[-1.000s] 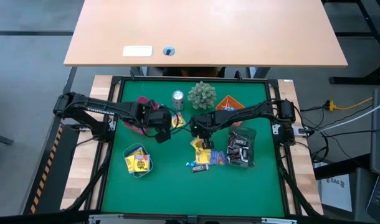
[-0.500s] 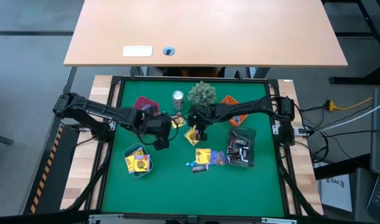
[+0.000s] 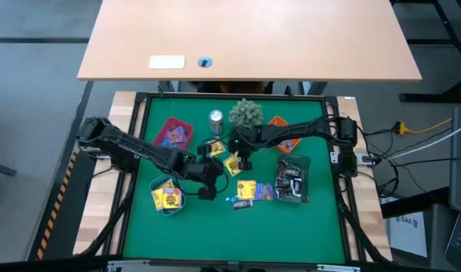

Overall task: Sort candy
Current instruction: Put the yellow candy into the blue transparent bin

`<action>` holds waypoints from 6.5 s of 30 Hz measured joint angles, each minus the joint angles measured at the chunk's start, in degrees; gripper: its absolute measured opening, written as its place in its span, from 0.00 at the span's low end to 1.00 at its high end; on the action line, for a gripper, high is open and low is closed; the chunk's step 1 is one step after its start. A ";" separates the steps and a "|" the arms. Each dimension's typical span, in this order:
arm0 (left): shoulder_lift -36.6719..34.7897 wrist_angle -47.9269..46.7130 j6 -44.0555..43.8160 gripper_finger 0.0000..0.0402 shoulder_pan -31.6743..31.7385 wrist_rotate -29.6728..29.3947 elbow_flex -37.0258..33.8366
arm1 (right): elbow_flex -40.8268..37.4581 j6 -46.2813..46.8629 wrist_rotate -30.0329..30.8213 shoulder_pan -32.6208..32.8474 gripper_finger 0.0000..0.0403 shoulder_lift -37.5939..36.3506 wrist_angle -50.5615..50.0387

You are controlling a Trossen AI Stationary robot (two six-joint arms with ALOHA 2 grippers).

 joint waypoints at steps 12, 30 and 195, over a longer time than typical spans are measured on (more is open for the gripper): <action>11.95 7.01 0.59 0.48 3.44 0.15 0.00 | 0.00 -0.02 -2.07 0.02 0.00 0.00 -0.02; 21.88 11.65 6.62 0.49 9.85 5.45 0.15 | 0.00 -0.07 -2.11 0.02 0.00 0.00 -0.02; -13.14 -11.83 -47.37 0.26 -22.32 16.19 -17.11 | 20.14 2.95 0.52 0.04 0.18 16.92 -2.10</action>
